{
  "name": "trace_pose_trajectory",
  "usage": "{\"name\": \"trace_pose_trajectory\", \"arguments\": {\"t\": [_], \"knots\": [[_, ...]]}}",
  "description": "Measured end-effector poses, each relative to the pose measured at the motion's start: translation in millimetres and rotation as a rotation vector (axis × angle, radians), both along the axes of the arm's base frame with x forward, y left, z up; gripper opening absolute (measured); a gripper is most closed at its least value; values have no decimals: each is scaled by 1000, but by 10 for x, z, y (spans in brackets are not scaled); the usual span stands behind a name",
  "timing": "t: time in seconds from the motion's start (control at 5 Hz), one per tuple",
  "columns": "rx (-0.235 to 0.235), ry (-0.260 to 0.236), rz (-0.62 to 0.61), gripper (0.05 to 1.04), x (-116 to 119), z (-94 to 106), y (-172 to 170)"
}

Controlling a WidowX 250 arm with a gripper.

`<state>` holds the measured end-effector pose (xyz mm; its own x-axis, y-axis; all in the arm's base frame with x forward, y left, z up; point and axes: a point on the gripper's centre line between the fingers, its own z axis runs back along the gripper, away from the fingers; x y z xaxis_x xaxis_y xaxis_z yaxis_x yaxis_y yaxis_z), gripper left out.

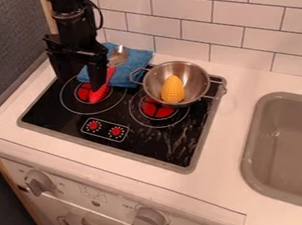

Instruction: Move the corn to the lower corner of the left burner

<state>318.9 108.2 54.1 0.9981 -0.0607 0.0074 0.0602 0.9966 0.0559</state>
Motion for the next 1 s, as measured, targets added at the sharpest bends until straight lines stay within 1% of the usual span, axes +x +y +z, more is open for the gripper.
{"name": "trace_pose_trajectory", "arguments": {"t": [0.2,0.4,0.6,0.8,1.0], "knots": [[-15,26,-2,1000,-16,-96,-21],[-50,-10,-103,1000,152,-36,-350],[-61,-107,-243,1000,400,219,-788],[-55,-161,-342,1000,565,384,-1117],[-52,-111,-404,1000,696,232,-1321]]}}
